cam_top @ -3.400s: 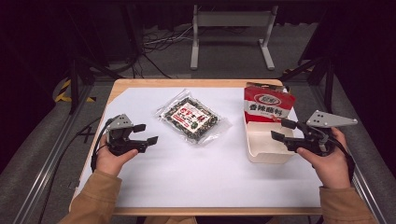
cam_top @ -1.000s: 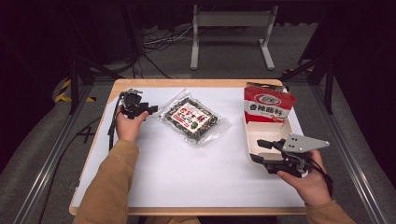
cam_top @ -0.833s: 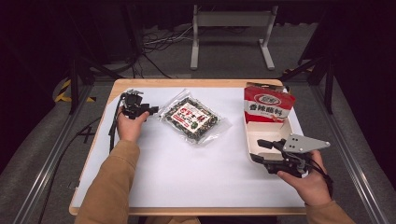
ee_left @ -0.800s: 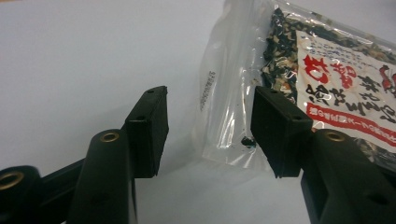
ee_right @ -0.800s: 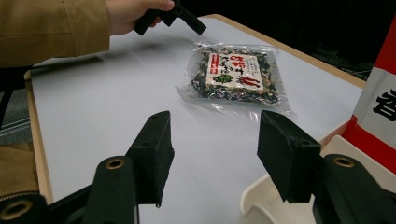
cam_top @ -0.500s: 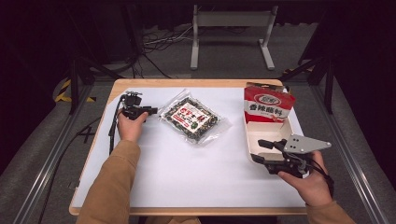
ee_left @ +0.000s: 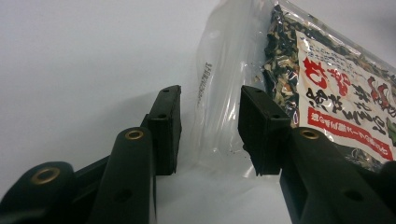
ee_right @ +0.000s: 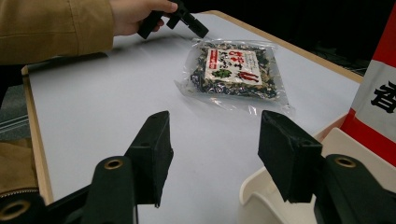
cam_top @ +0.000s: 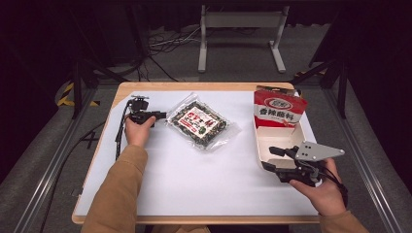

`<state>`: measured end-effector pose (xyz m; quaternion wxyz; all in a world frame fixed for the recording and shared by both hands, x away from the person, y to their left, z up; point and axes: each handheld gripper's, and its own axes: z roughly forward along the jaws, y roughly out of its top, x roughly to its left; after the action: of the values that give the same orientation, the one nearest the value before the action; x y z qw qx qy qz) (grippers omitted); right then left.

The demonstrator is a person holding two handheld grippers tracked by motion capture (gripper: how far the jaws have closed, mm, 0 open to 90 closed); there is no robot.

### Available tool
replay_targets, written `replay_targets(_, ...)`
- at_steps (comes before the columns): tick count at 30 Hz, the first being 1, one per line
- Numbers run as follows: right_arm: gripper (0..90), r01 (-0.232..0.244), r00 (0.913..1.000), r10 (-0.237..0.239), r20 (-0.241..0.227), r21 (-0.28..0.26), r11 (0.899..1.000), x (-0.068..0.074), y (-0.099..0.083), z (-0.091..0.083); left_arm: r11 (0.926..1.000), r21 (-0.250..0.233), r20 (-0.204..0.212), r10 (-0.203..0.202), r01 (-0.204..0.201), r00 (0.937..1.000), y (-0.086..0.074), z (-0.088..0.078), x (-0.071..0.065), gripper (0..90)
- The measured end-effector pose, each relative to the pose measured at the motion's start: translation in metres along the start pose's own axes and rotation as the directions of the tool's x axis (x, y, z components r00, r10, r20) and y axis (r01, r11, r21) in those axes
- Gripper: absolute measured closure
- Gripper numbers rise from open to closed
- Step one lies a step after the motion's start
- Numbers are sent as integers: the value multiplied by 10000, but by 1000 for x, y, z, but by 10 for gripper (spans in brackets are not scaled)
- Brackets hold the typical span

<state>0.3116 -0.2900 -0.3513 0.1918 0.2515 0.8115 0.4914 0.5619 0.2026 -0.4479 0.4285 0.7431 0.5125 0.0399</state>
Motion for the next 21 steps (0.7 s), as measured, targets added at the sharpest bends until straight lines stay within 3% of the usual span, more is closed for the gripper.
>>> replay_targets(5,439,2,10000,-2,48,27,10000,2,-1,-1,9996,90,256,-266,264,9993,-1,5,-1,642)
replay_targets(14,436,4,9999,-5,107,94,10000,3,-4,-2,9987,258,97,-448,445,9989,-2,6,-1,735)
replay_targets(18,434,-29,9999,28,109,127,9999,3,-4,-2,9991,321,-169,-263,268,9995,-1,7,-3,772)
replay_targets(21,440,-12,9999,10,119,153,9999,2,-5,-2,9986,533,-486,60,-34,9988,-2,7,-7,899)
